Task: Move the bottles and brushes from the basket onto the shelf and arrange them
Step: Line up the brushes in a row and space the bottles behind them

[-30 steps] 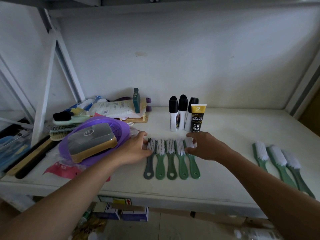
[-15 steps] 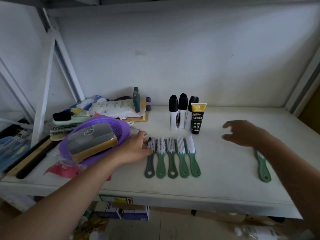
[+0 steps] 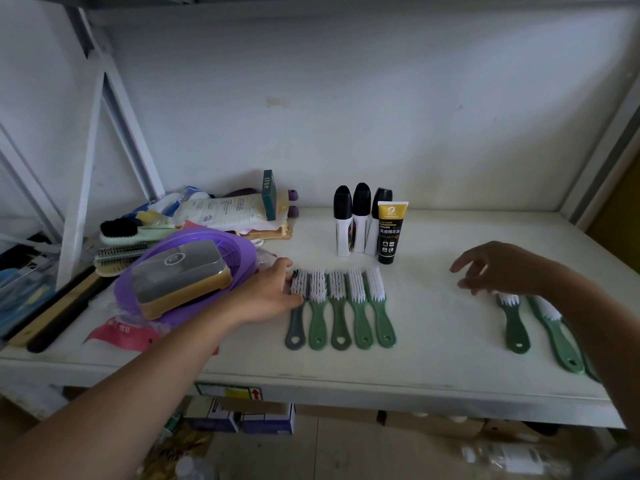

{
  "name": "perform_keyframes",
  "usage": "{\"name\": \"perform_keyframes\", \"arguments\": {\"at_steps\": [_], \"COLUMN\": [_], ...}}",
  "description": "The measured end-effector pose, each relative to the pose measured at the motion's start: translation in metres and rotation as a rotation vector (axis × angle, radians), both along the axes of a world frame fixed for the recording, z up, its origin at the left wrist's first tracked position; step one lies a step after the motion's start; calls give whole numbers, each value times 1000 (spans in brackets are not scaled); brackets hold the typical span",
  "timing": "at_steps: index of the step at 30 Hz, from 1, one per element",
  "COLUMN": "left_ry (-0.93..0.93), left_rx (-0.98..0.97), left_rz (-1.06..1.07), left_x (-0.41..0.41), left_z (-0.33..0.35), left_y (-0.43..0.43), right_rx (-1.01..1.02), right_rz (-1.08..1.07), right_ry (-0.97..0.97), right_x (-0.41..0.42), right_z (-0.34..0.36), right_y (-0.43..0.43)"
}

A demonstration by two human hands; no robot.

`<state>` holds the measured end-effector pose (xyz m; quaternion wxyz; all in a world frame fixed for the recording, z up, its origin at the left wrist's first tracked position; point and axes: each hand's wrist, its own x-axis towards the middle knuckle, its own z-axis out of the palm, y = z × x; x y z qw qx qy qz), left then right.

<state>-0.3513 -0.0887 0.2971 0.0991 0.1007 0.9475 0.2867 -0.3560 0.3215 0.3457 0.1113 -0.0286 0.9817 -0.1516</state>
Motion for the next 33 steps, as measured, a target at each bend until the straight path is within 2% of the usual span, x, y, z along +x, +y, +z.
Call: {"name": "perform_keyframes", "arguments": {"at_steps": [2,4,9,14,16,20,27,33], "left_ry": [-8,-8,-15,-18,-20,-26,-29,-28], "left_rx": [1,4,5,-6,-17,-26,-21,-33], "left_rz": [-1,-4,-3,-3,-11,-13,-1,2], "left_x": [0,0,-1,-2,-1,-1,-2,-3], "left_z": [0,0,-1,-1,0,0,-1,-1], "left_y": [0,-1,-1,-1,0,0,1,1], "right_rx": [54,120,197,340,367,168,107,11], "right_rz": [-40,-136,-229,-190,-188,-124,132,202], "right_ry": [167,235,-73,-22,-67,-175,31,66], "right_x": [-2,-3,-2,-1,2,5,0,-3], "right_z": [5,8,-3,1,3,1,-19,-29], "right_y": [6,17,32,31,28,14,-31,-63]}}
